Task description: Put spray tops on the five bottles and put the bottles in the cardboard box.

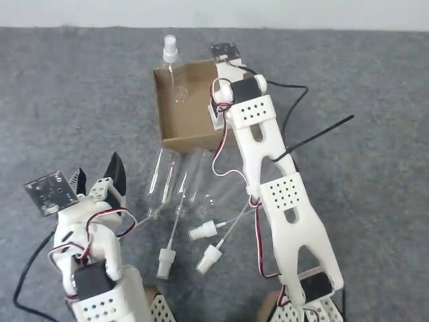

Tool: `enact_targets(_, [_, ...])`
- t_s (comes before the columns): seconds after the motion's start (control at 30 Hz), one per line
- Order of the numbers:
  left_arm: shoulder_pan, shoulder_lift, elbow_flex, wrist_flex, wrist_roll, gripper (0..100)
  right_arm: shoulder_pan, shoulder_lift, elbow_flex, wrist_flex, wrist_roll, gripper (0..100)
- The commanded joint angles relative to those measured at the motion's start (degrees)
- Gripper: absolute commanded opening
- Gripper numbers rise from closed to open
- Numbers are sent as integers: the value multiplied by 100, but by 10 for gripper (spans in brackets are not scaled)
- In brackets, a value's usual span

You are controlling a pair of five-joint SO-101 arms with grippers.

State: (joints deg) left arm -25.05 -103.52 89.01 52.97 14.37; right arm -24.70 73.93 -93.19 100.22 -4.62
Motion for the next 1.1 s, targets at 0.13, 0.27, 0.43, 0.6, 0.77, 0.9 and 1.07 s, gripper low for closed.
enact_targets(0.13, [-35,-97,-57,-220,-35,257,75,-119,-308,268,-62,13])
enact_targets(0.27, [-35,-97,-57,-220,-35,257,101,-75,-281,286,-62,13])
enact_targets(0.43, [-35,-97,-57,-220,-35,257,101,-66,-273,295,-62,13])
enact_targets(0.6, [-35,-97,-57,-220,-35,257,101,-136,62,303,-35,13])
enact_targets(0.77, [-35,-97,-57,-220,-35,257,84,-541,677,303,-44,13])
enact_targets(0.9, [-35,-97,-57,-220,-35,257,101,-1007,1310,303,-53,13])
enact_targets(1.07, [-35,-97,-57,-220,-35,257,57,-1543,2066,295,-53,13])
